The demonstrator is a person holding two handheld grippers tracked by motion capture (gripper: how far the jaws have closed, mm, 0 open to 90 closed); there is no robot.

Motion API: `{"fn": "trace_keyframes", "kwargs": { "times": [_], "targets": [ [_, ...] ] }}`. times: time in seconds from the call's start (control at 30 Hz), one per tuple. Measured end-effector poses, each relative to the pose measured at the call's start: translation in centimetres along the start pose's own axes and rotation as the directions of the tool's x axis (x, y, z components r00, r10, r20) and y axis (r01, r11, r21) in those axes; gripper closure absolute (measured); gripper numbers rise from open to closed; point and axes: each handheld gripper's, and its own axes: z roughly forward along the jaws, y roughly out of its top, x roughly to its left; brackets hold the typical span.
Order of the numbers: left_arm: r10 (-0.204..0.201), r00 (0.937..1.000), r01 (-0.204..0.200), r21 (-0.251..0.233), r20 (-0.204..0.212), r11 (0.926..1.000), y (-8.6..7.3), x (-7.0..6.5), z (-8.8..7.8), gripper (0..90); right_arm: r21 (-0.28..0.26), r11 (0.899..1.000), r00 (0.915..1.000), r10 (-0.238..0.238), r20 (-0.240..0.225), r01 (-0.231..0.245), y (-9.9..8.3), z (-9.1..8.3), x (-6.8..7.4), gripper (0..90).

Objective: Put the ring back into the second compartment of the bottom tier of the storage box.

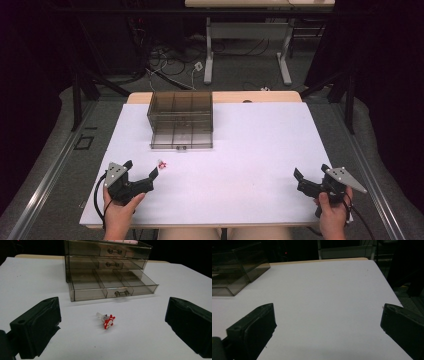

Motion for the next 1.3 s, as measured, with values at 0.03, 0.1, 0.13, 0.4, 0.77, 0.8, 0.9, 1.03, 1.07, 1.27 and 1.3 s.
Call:
{"fn": "trace_keyframes", "kwargs": {
  "times": [0.03, 0.1, 0.13, 0.4, 0.77, 0.8, 0.9, 1.03, 1.07, 1.27, 1.3],
  "targets": [
    [0.000, 1.0000, 0.000, 0.000, 0.000, 1.0000, 0.0, 0.0, 0.0, 0.6, 0.000, 1.000, 1.0000, 0.000, 0.000, 0.000, 0.0, 0.0, 0.0, 0.0],
    [0.009, 0.9999, -0.009, -0.001, -0.010, 1.0000, 0.0, 0.0, 0.2, 0.6, -0.004, 1.000, 0.9998, -0.019, -0.005, 0.019, -0.1, 0.1, 0.1, 0.0],
    [0.014, 0.9998, -0.014, -0.004, -0.014, 0.9999, 0.0, -0.1, 0.2, 0.6, 0.006, 1.000, 0.9996, -0.027, -0.004, 0.027, -0.3, 0.0, 0.2, 0.0],
    [-0.012, 0.9999, 0.012, 0.000, -0.012, 0.9999, -0.1, -0.2, 0.4, 0.6, 0.006, 1.000, 0.9997, -0.026, -0.004, 0.026, -0.4, 0.0, 0.4, 0.0],
    [-0.071, 0.9973, 0.071, 0.033, -0.021, 0.9969, 0.4, 0.9, 1.2, 3.6, 0.012, 1.000, 0.9997, -0.025, 0.004, 0.025, -0.6, 0.2, 0.4, 0.0],
    [-0.069, 0.9974, 0.070, 0.038, -0.022, 0.9969, 0.5, 0.9, 1.3, 3.6, 0.014, 1.000, 0.9998, -0.022, 0.002, 0.022, -0.6, 0.2, 0.5, 0.0],
    [-0.060, 0.9977, 0.061, 0.039, -0.031, 0.9974, 0.8, 1.0, 1.5, 4.8, 0.026, 0.999, 0.9996, -0.029, -0.002, 0.029, -0.6, 0.2, 0.5, 0.1],
    [-0.035, 0.9983, 0.037, 0.044, -0.046, 0.9984, 1.2, 0.9, 1.8, 7.7, 0.033, 0.999, 0.9996, -0.029, 0.001, 0.029, -0.7, 0.2, 0.6, 0.2],
    [-0.034, 0.9982, 0.037, 0.047, -0.049, 0.9982, 1.3, 0.9, 1.9, 8.6, 0.028, 0.999, 0.9996, -0.028, 0.002, 0.028, -0.7, 0.2, 0.6, 0.2],
    [0.001, 0.9978, 0.003, 0.062, -0.067, 0.9981, 1.9, 0.7, 2.5, 15.8, 0.025, 0.999, 0.9996, -0.026, 0.011, 0.025, -0.9, 0.4, 0.4, 0.3],
    [0.000, 0.9976, 0.004, 0.061, -0.069, 0.9981, 2.0, 0.6, 2.6, 15.9, 0.043, 0.999, 0.9997, -0.022, 0.013, 0.021, -0.8, 0.3, 0.4, 0.3]
  ]
}}
